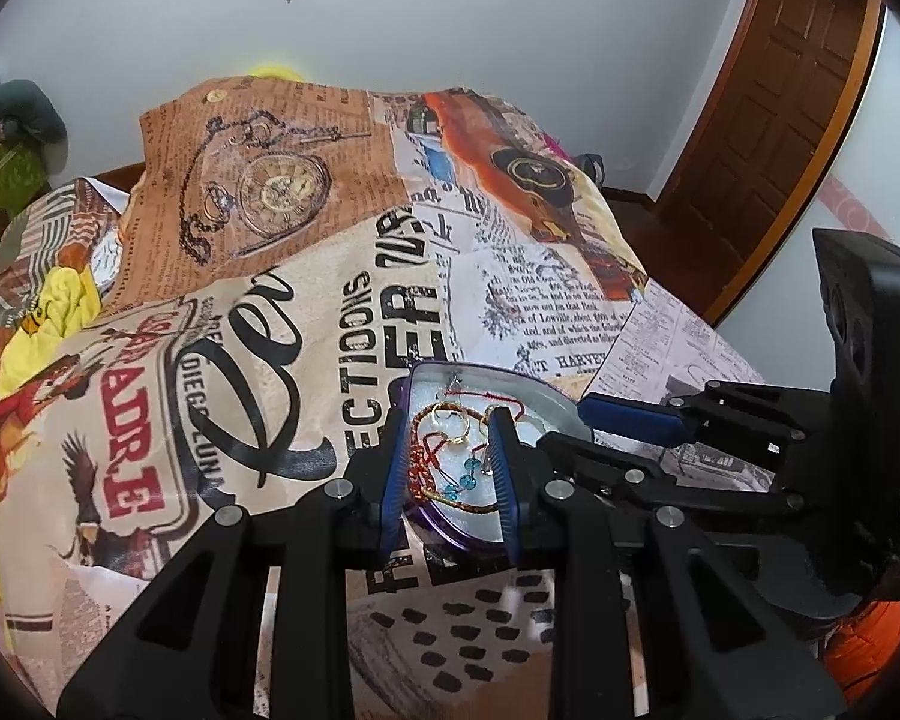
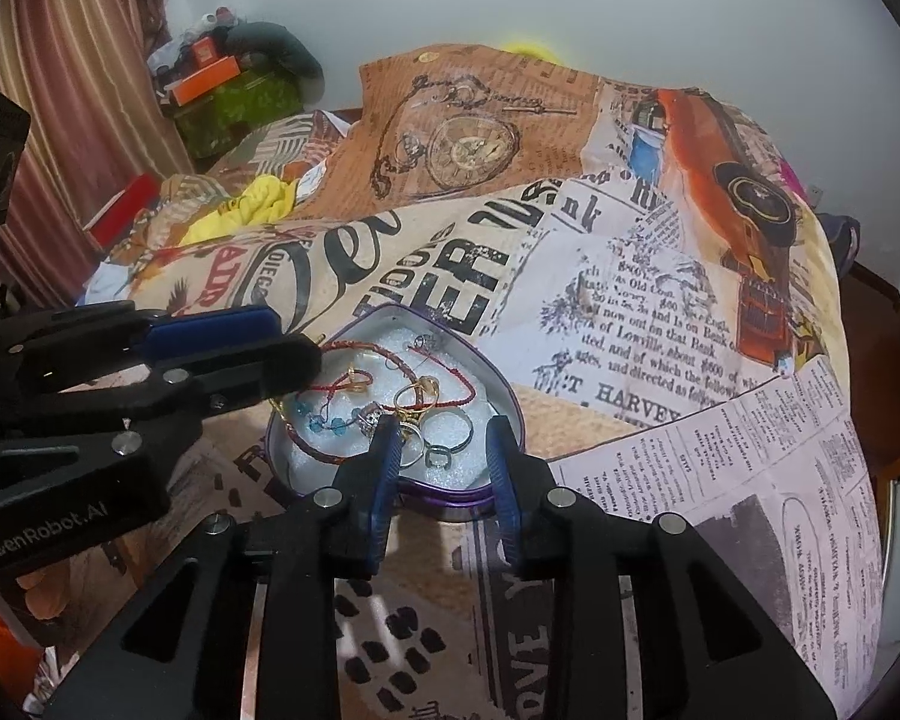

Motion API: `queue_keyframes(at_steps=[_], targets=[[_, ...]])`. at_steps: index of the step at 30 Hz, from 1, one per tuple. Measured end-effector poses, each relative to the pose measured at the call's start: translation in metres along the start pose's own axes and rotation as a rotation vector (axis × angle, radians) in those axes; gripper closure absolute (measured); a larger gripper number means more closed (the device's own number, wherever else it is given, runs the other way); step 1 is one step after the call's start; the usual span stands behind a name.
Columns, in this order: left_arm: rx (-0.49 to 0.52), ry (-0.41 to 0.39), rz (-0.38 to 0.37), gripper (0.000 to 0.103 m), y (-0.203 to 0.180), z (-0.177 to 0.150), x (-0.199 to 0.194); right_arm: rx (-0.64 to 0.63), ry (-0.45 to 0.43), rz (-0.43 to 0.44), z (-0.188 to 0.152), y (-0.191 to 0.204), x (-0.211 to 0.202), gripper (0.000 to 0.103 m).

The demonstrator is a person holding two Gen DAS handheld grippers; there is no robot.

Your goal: Organize jewelry

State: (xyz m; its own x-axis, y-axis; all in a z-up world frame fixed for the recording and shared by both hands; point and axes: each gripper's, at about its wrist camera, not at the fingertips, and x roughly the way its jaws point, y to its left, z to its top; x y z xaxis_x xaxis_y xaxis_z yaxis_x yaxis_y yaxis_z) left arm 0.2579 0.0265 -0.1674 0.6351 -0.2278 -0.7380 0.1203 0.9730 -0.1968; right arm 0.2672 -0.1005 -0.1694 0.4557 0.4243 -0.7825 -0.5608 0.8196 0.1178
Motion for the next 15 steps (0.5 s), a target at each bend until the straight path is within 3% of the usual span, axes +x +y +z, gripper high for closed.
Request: queue_keyframes(at_steps=[9,15], targets=[[0.021,-0.099,0.035,0.077,-0.012,0.01,-0.052,0.008,-0.094,-0.048,0.009,0.005,-0.046,0.077],[0.048,-0.231,0.065,0.077,-0.028,0.014,-0.115,0.022,-0.256,-0.092,0.015,0.014,-0.117,0.077]])
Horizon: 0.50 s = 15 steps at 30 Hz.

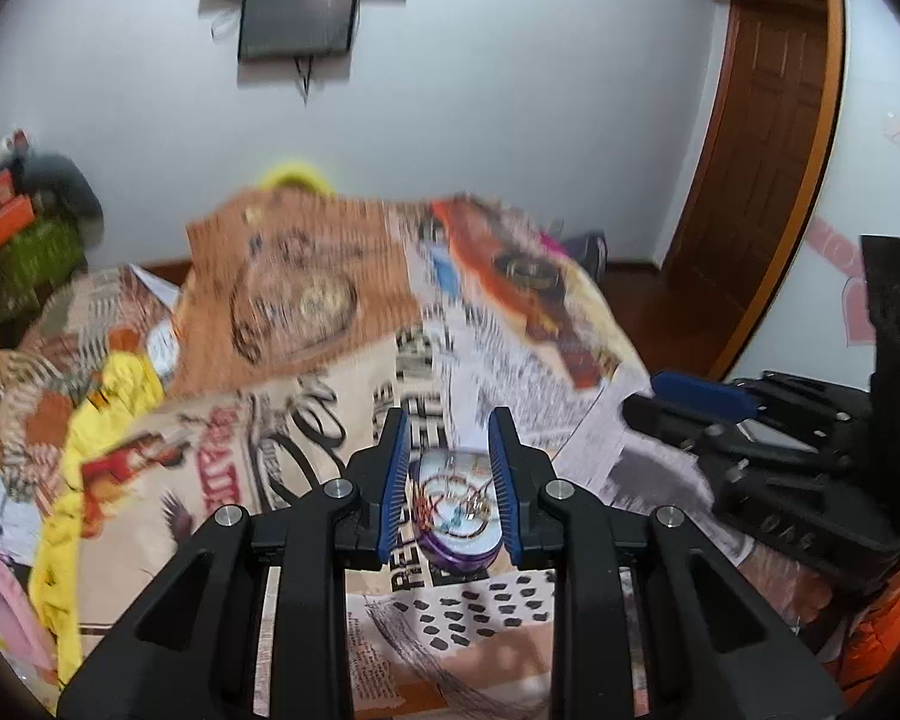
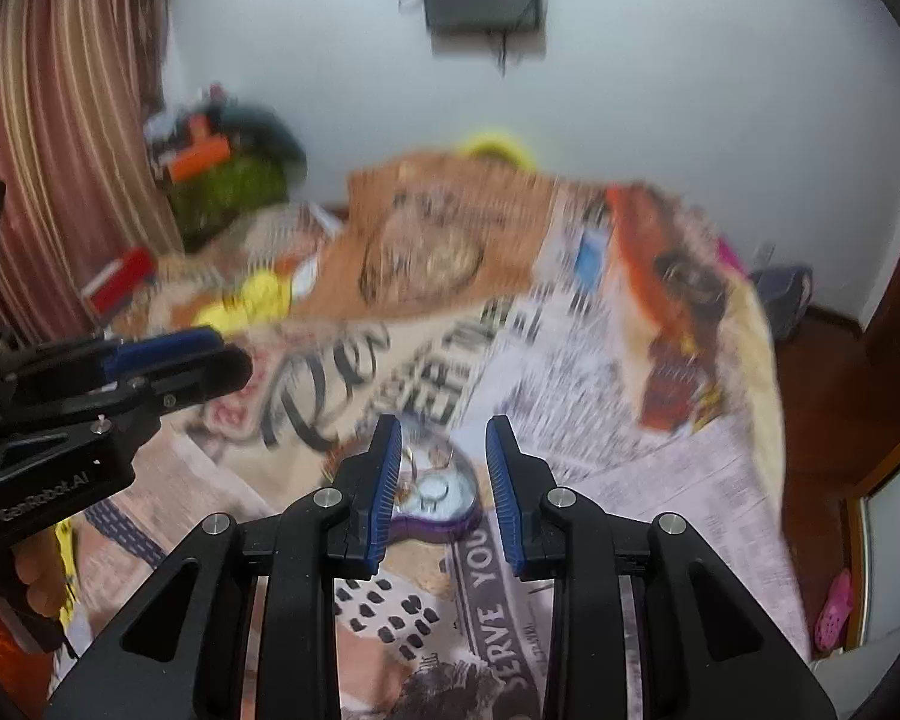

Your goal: Organize jewelry

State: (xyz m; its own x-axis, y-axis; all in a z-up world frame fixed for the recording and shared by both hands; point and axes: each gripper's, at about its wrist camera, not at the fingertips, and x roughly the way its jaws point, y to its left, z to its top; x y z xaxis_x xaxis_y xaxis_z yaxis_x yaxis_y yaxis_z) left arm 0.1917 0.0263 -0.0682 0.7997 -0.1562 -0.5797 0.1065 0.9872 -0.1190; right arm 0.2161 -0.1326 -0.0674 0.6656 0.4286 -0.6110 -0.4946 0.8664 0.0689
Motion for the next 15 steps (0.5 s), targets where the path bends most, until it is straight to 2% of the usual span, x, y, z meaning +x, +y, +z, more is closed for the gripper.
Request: queue_keyframes(at_steps=[4,12,14,15], targets=[[0.021,-0.131,0.031,0.077,-0.011,0.01,-0.052,0.003,-0.145,-0.021,0.01,0.01,-0.059,0.077],[0.051,-0.357,0.053,0.057,-0.038,0.007,-0.142,-0.005,-0.387,-0.054,0.008,0.039,-0.156,0.077],[0.058,-0.399,0.071,0.046,-0.043,0.002,-0.156,-0.003,-0.43,-0.062,0.004,0.045,-0.172,0.076],[0.061,-0.424,0.081,0.043,-0.046,-0.001,-0.164,-0.002,-0.444,-0.065,0.002,0.048,-0.178,0.072]])
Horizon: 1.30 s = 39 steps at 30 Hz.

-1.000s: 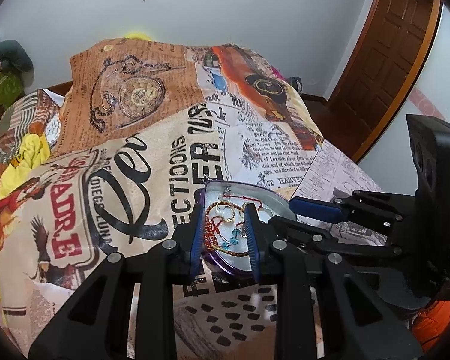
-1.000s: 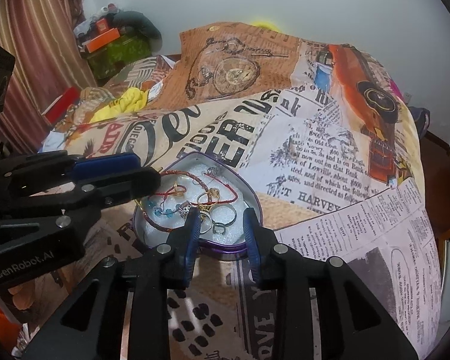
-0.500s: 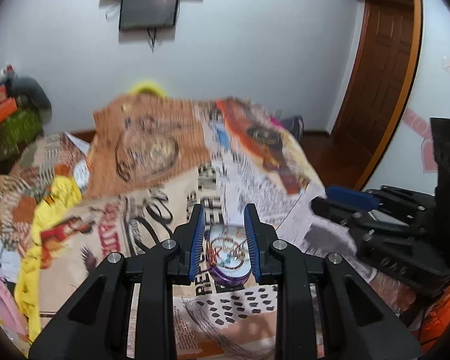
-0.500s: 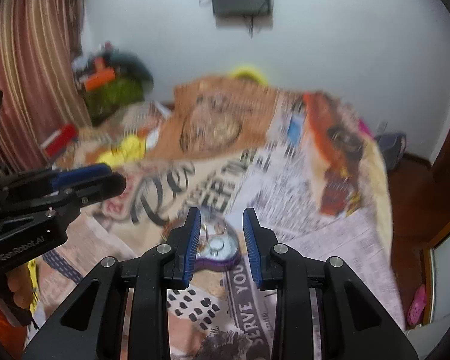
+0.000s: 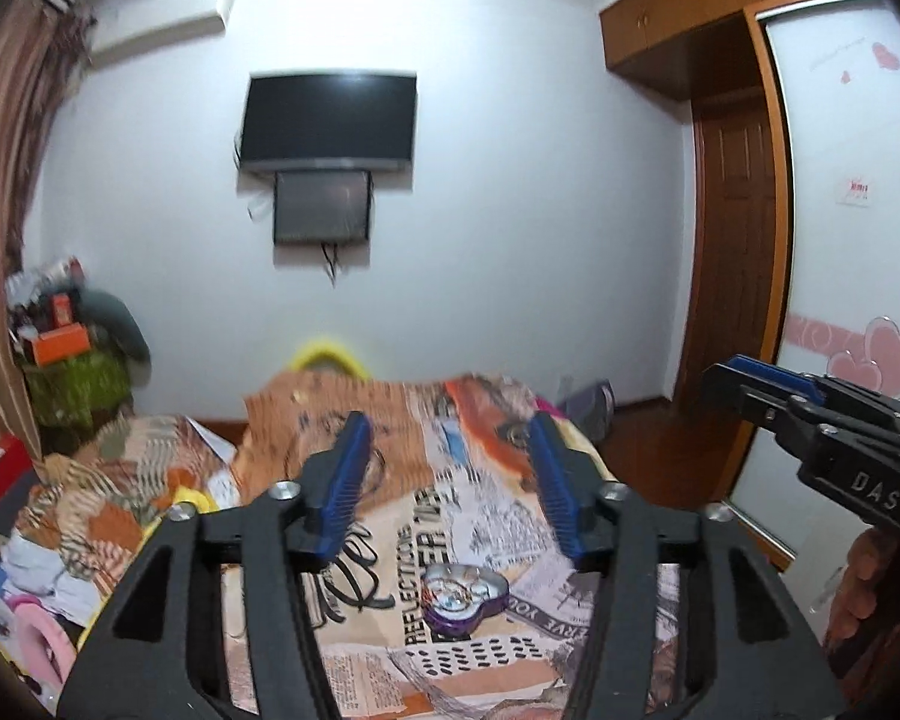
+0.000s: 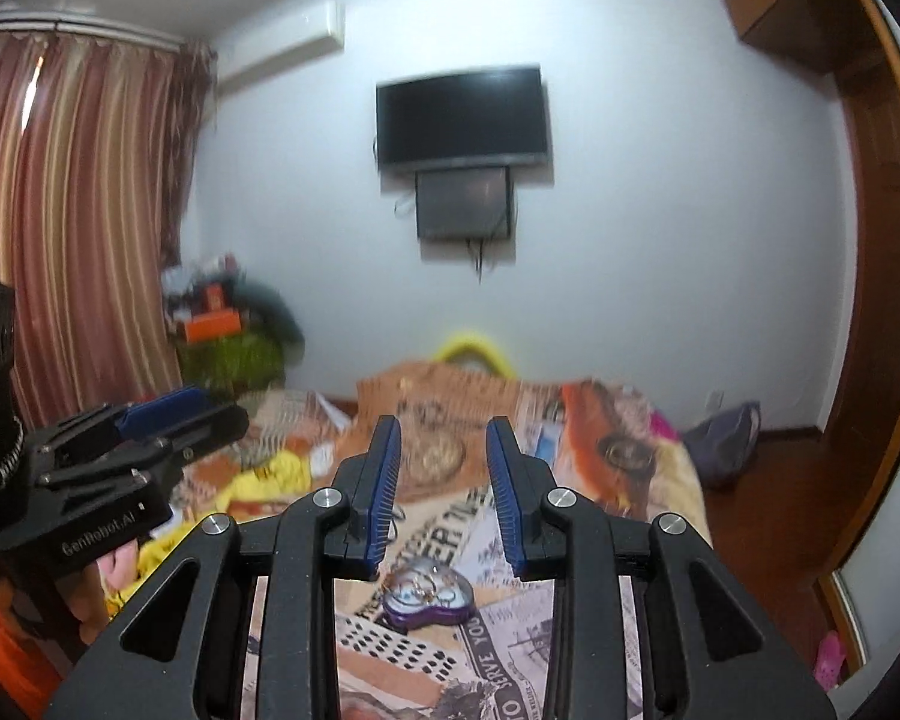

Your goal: Organize jewelry

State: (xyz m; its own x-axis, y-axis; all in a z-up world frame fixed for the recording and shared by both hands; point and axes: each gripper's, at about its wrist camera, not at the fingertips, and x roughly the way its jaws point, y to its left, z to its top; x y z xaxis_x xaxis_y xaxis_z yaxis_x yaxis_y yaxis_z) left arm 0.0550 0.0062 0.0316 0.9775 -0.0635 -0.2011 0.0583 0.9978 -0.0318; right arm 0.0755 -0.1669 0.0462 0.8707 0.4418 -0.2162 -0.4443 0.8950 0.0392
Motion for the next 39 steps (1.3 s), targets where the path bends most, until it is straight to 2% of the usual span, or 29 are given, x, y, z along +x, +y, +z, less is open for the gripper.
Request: queue_keyframes(at_steps=[1,3,4,5,9,11,22,39], targets=[[0.002,-0.015,0.006,0.035,-0.001,0.0,-0.006,0.002,-0.019,-0.005,0.001,0.003,-0.008,0.068],[-0.007,-0.04,0.012,0.016,-0.002,0.0,-0.016,0.007,-0.051,-0.021,0.0,0.005,-0.017,0.049],[-0.018,-0.052,0.017,0.005,-0.001,0.0,-0.02,0.009,-0.071,-0.034,0.0,0.007,-0.021,0.045],[-0.034,-0.068,0.028,0.003,0.0,0.0,-0.025,0.01,-0.085,-0.047,-0.001,0.008,-0.023,0.037],[-0.042,-0.078,0.056,0.002,0.003,-0.001,-0.032,0.01,-0.114,-0.098,-0.004,0.012,-0.026,0.008],[-0.044,-0.077,0.061,0.002,0.004,-0.001,-0.034,0.011,-0.119,-0.114,-0.005,0.012,-0.024,0.001],[-0.038,-0.072,0.07,0.002,-0.003,-0.007,-0.042,0.014,-0.102,-0.116,-0.013,0.008,-0.037,0.001],[-0.039,-0.04,0.07,0.002,-0.002,-0.009,-0.031,0.027,-0.062,-0.121,-0.016,0.005,-0.036,0.001]])
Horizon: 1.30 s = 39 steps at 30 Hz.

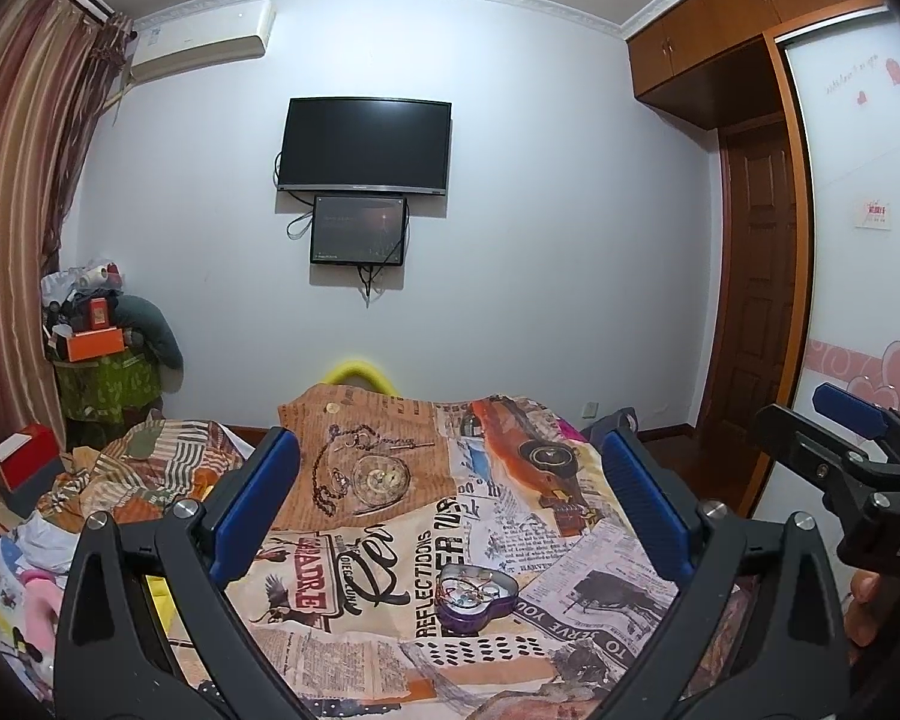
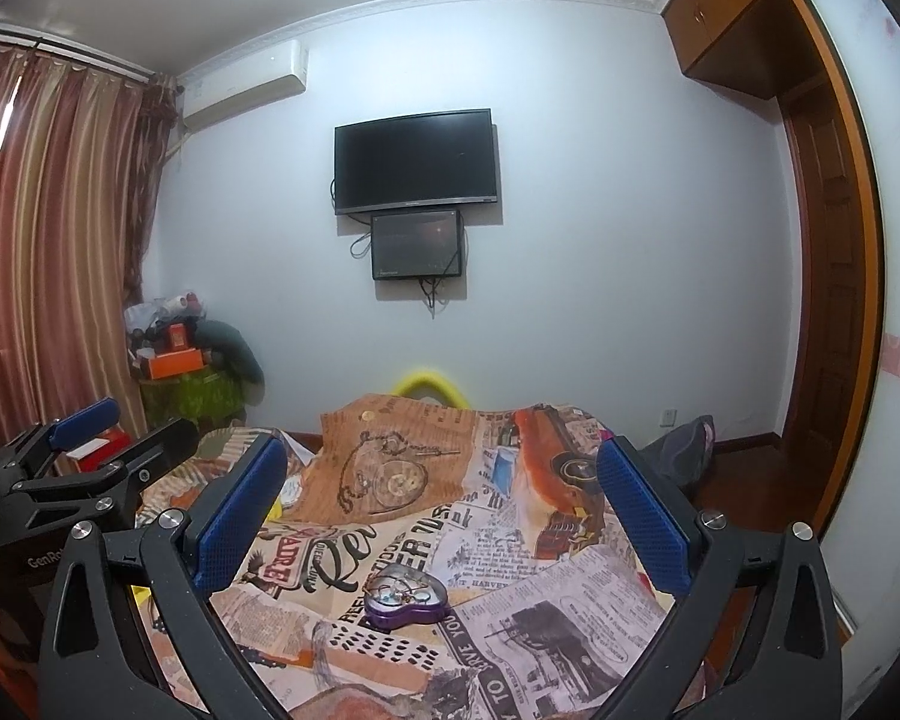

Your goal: Organize jewelry

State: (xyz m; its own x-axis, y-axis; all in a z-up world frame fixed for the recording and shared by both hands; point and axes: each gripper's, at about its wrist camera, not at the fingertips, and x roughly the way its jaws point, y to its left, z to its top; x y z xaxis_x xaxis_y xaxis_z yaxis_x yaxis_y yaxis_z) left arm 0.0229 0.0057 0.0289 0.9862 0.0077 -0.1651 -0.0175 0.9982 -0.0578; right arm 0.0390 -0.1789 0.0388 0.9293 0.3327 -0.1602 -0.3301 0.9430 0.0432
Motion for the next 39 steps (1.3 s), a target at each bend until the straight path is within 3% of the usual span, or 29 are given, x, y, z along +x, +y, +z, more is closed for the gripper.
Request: queue_keyframes(at_steps=[39], targets=[[-0.018,0.062,-0.052,0.002,0.001,-0.01,0.02,0.013,0.059,-0.008,0.0,-0.008,0.015,0.0]])
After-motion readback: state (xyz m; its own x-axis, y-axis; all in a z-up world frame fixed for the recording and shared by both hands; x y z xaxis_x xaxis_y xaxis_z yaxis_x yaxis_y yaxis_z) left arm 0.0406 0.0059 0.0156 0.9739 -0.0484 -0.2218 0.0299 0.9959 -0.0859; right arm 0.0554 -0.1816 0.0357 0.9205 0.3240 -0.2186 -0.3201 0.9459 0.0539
